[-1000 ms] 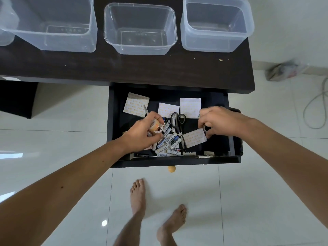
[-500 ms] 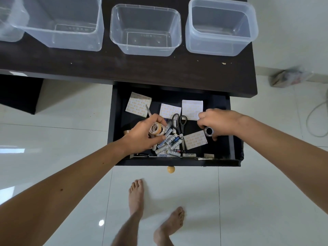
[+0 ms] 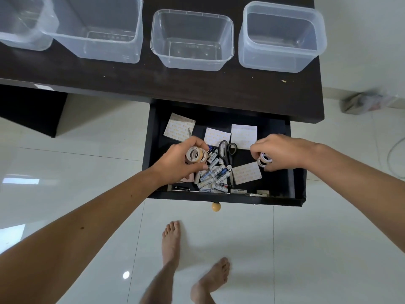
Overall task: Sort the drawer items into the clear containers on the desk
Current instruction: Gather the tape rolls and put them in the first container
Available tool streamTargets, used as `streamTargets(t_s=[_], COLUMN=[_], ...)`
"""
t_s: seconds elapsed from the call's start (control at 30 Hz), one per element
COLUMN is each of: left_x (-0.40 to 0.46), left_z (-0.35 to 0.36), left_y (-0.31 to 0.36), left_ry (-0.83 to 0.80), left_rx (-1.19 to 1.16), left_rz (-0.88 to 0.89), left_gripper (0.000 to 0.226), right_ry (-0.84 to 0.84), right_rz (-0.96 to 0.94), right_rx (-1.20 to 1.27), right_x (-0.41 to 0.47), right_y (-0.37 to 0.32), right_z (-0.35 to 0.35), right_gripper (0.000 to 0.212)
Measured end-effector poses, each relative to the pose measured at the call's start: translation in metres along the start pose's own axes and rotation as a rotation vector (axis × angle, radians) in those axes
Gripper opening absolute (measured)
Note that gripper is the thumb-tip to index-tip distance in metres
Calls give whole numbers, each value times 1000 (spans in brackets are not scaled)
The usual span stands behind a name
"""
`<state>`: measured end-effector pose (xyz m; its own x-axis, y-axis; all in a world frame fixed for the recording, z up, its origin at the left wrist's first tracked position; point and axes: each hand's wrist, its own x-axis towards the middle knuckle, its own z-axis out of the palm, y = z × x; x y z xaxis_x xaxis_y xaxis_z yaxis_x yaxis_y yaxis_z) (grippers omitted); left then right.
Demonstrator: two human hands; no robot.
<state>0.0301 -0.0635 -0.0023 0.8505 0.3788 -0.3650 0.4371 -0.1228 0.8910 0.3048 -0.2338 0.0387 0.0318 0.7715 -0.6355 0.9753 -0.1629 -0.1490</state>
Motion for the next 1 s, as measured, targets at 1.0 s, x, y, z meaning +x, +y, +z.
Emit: streamTargets(t_s=[1.0], left_x=[-46], left_z=[-107], left_y=[-12], left_ry=[181], left_rx=[120], left_rz=[49], left_gripper=[10], right_ry=[395], right_rz=[-84], right_rx=[555], right_x=[106], right_y=[-166], right_z=[-7], right_gripper=[27])
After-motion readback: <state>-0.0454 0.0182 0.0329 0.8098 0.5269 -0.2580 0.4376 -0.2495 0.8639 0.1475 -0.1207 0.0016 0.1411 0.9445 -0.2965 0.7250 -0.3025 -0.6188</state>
